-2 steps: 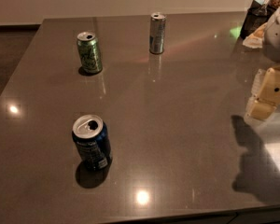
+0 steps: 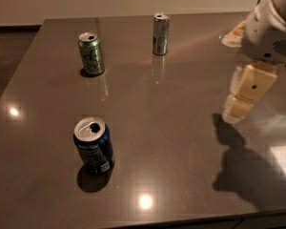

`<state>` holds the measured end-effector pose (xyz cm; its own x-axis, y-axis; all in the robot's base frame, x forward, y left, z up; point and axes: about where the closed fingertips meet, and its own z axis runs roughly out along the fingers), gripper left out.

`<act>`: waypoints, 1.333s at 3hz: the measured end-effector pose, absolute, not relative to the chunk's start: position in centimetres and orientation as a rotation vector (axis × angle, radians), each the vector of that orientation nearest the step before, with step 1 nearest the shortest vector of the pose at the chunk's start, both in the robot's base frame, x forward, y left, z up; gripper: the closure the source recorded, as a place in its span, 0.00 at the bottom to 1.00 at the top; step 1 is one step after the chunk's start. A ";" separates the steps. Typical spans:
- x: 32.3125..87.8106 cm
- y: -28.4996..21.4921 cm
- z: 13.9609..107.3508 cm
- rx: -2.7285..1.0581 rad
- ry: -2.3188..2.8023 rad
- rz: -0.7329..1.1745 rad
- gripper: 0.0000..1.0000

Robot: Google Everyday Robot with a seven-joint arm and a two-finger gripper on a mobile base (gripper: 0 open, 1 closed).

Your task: Move pepsi can near green can

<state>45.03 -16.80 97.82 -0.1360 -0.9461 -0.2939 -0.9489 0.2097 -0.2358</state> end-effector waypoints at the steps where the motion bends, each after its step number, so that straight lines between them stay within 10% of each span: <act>1: 45.9 -8.4 96.4 -1.851 1.936 0.160 0.00; 4: 42.2 2.1 92.9 -2.113 1.642 0.397 0.00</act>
Offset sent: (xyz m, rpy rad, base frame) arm 0.0085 0.1800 -0.0428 0.2141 0.0336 0.3721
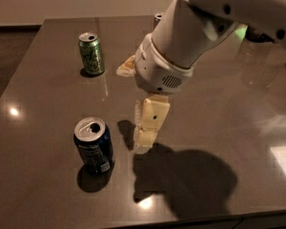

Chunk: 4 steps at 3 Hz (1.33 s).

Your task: Move pepsi can near green can

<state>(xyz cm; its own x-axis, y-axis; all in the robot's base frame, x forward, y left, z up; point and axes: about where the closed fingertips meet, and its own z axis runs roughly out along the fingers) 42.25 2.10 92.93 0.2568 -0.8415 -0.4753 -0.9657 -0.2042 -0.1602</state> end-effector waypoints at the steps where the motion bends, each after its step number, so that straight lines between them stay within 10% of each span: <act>1: 39.8 4.8 92.0 -2.209 1.537 0.467 0.00; 3: 37.7 7.9 91.3 -2.278 1.443 0.522 0.00; 4: 37.6 9.2 90.8 -2.291 1.445 0.527 0.15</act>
Offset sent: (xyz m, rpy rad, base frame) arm -0.0485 0.0558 -0.0210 0.0217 0.0543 0.2260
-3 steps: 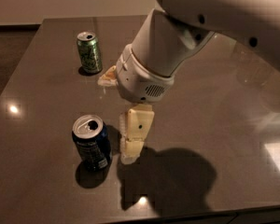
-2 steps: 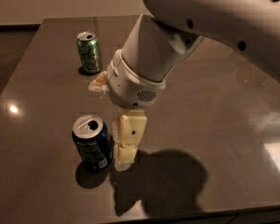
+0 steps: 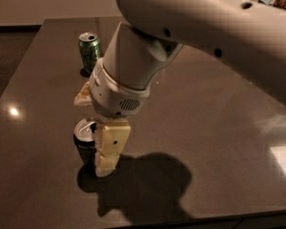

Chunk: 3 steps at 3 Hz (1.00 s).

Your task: Move pepsi can near green can

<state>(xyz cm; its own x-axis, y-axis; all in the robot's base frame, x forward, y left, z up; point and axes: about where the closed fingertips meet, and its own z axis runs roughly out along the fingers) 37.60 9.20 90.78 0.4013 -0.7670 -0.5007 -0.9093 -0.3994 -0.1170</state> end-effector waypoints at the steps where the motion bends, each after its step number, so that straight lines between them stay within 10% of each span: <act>1: 37.8 9.6 90.7 -2.290 1.465 0.532 0.39; 3: 40.9 7.5 92.7 -2.170 1.590 0.529 0.85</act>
Offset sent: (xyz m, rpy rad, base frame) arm 0.0271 -0.0154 0.0131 0.0098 0.0434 -0.1108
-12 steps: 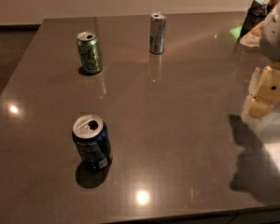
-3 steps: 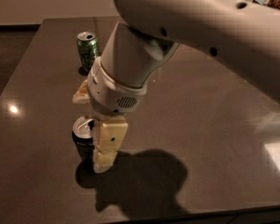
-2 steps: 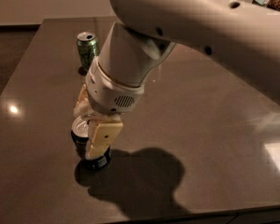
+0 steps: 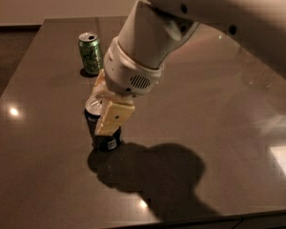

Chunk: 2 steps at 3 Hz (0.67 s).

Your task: Move pepsi can near green can

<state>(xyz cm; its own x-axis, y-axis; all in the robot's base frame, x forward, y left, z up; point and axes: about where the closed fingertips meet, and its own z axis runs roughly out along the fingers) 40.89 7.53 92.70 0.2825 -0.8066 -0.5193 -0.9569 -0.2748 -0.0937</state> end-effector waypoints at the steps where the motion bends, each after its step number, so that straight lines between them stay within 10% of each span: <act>1: 45.8 4.9 94.3 -2.002 1.737 0.513 1.00; 2: 50.7 3.8 95.1 -1.854 1.843 0.495 1.00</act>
Offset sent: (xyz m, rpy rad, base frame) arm 0.1644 -0.0532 0.0314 0.0877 0.0339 -0.4648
